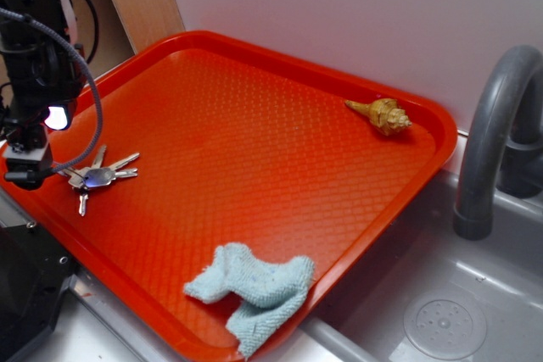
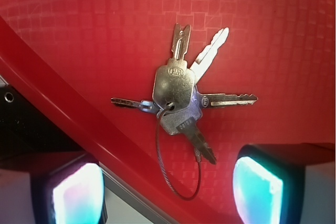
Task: Grab the silver keys.
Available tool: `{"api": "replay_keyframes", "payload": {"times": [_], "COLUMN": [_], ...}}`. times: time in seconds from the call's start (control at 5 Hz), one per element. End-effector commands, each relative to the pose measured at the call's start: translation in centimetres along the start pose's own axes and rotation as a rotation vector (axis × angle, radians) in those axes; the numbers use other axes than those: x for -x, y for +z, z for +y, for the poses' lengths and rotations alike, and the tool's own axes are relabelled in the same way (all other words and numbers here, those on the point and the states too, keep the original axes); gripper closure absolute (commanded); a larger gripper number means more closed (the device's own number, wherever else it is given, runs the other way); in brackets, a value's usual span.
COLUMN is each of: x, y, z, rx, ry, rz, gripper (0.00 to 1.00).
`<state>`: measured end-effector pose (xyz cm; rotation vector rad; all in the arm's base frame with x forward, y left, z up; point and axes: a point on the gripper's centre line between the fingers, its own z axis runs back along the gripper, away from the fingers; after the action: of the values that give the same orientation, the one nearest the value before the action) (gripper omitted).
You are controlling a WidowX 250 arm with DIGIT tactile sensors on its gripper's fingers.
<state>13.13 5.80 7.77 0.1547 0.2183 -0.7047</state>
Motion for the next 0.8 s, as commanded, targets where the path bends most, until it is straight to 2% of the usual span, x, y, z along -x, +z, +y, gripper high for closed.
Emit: {"api": "replay_keyframes", "payload": {"times": [0.0, 0.2, 0.4, 0.6], "x": [0.1, 0.2, 0.6, 0.6], "y": [0.7, -4.2, -7.5, -7.0], "z": [0.7, 0.3, -0.6, -0.3], "rx": [-0.007, 0.02, 0.056, 0.041], "ry": [0.02, 0.016, -0.015, -0.007], "rz": [-0.013, 0.137, 0.241, 0.203], "gripper": [0.0, 0.0, 1.0, 1.0]}}
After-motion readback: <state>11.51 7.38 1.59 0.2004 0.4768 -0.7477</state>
